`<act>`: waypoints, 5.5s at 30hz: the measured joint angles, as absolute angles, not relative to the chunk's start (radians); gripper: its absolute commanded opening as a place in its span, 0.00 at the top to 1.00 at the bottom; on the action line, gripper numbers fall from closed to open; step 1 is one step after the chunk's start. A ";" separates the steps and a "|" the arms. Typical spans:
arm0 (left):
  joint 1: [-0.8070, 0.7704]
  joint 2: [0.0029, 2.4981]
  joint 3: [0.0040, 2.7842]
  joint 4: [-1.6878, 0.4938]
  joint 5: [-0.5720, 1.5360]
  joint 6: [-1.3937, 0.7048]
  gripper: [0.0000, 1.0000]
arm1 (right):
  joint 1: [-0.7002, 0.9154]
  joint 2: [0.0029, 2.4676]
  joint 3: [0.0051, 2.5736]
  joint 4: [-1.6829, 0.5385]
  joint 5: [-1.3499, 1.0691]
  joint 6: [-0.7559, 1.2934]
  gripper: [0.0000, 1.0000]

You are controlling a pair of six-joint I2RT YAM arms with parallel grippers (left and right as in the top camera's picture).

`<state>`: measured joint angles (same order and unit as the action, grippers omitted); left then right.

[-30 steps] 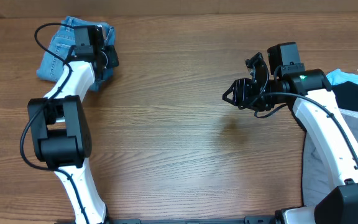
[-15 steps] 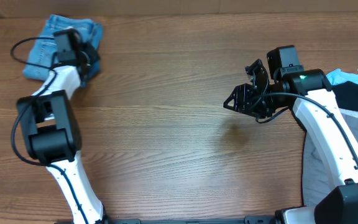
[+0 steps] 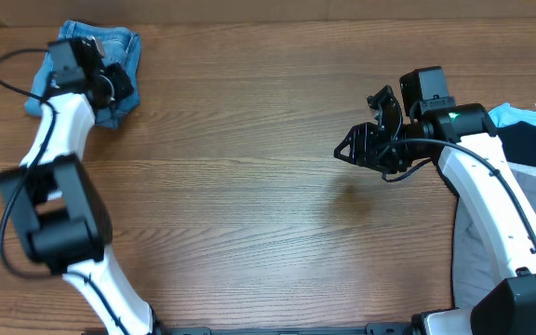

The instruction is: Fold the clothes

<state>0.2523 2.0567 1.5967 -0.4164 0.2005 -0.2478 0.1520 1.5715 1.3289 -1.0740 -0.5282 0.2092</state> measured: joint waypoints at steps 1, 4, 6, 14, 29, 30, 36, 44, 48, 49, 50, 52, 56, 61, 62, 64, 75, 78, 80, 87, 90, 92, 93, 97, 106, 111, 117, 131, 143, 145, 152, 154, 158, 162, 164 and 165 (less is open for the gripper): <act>0.253 2.013 1.599 -0.458 0.170 -0.239 0.86 | 0.152 1.571 1.329 -1.068 -0.528 0.209 0.47; 0.263 1.913 1.618 -0.551 0.071 -0.213 0.96 | 0.152 1.571 1.329 -1.052 -0.528 0.210 0.47; 0.277 1.880 1.631 -0.578 0.014 -0.205 0.96 | 0.152 1.571 1.329 -1.047 -0.528 0.209 0.47; 0.361 2.069 1.634 -0.538 -0.038 -0.185 0.96 | 0.152 1.571 1.329 -1.041 -0.534 0.209 0.47; 0.332 2.239 1.630 -0.480 0.078 -0.172 0.96 | 0.152 1.571 1.329 -1.060 -0.545 0.209 0.48; 0.321 2.239 1.632 -0.483 0.078 -0.172 0.96 | 0.152 1.571 1.329 -1.061 -0.546 0.210 0.47; 0.295 2.230 1.643 -0.586 0.086 -0.154 0.77 | 0.152 1.571 1.329 -1.060 -0.546 0.209 0.47; 0.337 2.058 1.701 -0.900 0.108 -0.118 0.69 | 0.152 1.571 1.329 -1.010 -0.546 0.200 0.47; 0.341 1.822 1.787 -1.029 0.109 -0.099 0.64 | 0.152 1.570 1.329 -0.972 -0.546 0.197 0.47; 0.333 1.759 1.802 -1.056 0.109 -0.096 0.63 | 0.152 1.567 1.329 -0.970 -0.548 0.197 0.47; 0.321 1.699 1.815 -1.083 0.109 -0.093 0.60 | 0.152 1.560 1.332 -0.967 -0.552 0.197 0.46; 0.277 1.571 1.828 -1.161 0.109 -0.088 0.55 | 0.152 1.537 1.349 -0.969 -0.567 0.196 0.43; 0.145 1.385 1.830 -1.306 0.105 -0.070 0.32 | 0.152 1.436 1.430 -0.973 -0.575 0.192 0.37; 0.014 1.247 1.830 -1.502 0.075 -0.075 0.00 | 0.152 1.232 1.523 -0.971 -0.559 0.187 0.32; -0.006 1.221 1.830 -1.543 0.072 -0.075 0.00 | 0.152 1.185 1.531 -0.973 -0.557 0.186 0.27; -0.031 1.178 1.829 -1.615 0.068 -0.078 0.00 | 0.152 1.094 1.539 -0.985 -0.550 0.191 0.00; -0.040 1.013 1.797 -1.690 0.069 -0.152 0.00 | 0.152 0.885 1.543 -1.090 -0.516 0.183 0.00; -0.040 1.007 1.795 -1.689 0.071 -0.166 0.00 | 0.152 0.884 1.543 -1.133 -0.513 0.183 0.00; -0.040 1.009 1.792 -1.687 0.071 -0.175 0.00 | 0.152 0.886 1.543 -1.171 -0.509 0.183 0.00; -0.040 1.013 1.788 -1.687 0.071 -0.185 0.00 | 0.152 0.886 1.543 -1.261 -0.508 0.183 0.00; -0.040 1.013 1.788 -1.686 0.071 -0.185 0.00 | 0.152 0.886 1.543 -1.276 -0.507 0.183 0.00; -0.040 1.013 1.787 -1.687 0.071 -0.185 0.00 | 0.152 0.886 1.543 -1.278 -0.498 0.183 0.00; -0.040 1.013 1.787 -1.687 0.071 -0.185 0.00 | 0.152 0.886 1.543 -1.283 -0.488 0.182 0.00; -0.040 1.013 1.787 -1.687 0.071 -0.185 0.00 | 0.152 0.886 1.543 -1.334 -0.457 0.183 0.00; -0.040 1.013 1.787 -1.687 0.071 -0.185 0.00 | 0.152 0.874 1.519 -1.242 -0.279 0.155 0.00; -0.040 1.013 1.785 -1.686 0.071 -0.185 0.00 | 0.152 0.767 1.343 -0.960 -0.199 0.027 0.00; -0.040 1.013 1.784 -1.684 0.071 -0.185 0.00 | 0.111 0.535 1.000 -0.747 -0.171 -0.050 0.00; -0.040 1.013 1.784 -1.684 0.071 -0.185 0.00 | -0.058 0.140 0.356 -0.442 -0.215 -0.073 0.00; -0.040 1.013 1.784 -1.684 0.071 -0.185 0.00 | -0.070 0.015 0.019 -0.073 -0.316 -0.075 0.00; -0.040 1.013 1.784 -1.684 0.071 -0.185 0.00 | -0.070 0.015 0.018 -0.062 -0.318 -0.075 0.00; -0.040 1.013 1.784 -1.684 0.071 -0.185 0.00 | -0.070 0.015 0.019 -0.062 -0.325 -0.075 0.00; -0.040 1.013 1.784 -1.684 0.071 -0.185 0.00 | -0.070 0.015 0.019 -0.061 -0.326 -0.075 0.00; -0.040 1.013 1.784 -1.684 0.071 -0.185 0.00 | -0.071 0.015 0.019 -0.062 -0.326 -0.075 0.00; -0.040 1.013 1.784 -1.684 0.071 -0.185 0.00 | -0.071 0.015 0.019 -0.062 -0.326 -0.075 0.00; -0.040 1.013 1.784 -1.684 0.071 -0.185 0.00 | -0.070 0.015 0.019 -0.062 -0.326 -0.075 0.00; -0.040 1.013 1.784 -1.684 0.071 -0.185 0.00 | -0.071 0.015 0.019 -0.061 -0.326 -0.075 0.00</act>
